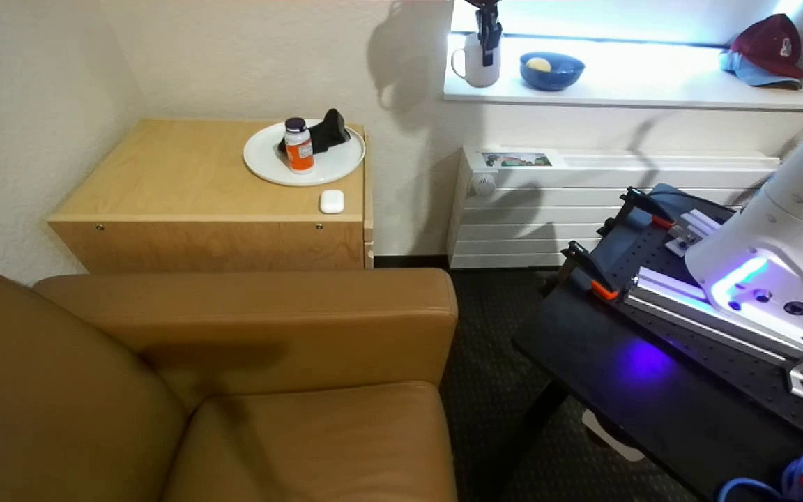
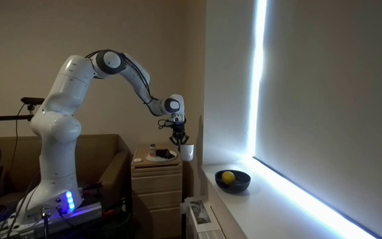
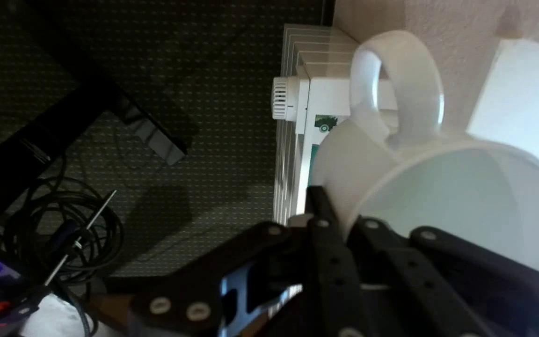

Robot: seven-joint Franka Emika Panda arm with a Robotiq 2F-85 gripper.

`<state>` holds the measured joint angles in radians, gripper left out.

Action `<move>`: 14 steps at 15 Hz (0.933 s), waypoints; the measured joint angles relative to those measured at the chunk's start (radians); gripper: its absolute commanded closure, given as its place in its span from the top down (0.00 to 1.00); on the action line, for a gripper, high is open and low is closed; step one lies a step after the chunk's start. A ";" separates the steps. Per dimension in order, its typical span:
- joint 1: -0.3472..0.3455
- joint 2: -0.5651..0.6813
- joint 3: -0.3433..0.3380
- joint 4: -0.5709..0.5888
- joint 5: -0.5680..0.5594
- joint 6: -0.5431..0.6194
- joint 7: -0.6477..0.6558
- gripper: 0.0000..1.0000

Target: Move the white cup to the window sill

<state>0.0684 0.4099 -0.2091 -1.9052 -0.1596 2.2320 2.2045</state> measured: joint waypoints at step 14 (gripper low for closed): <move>-0.102 0.021 -0.054 -0.033 0.117 0.002 0.279 0.01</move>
<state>-0.0338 0.4313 -0.2628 -1.9381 -0.0421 2.2336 2.4836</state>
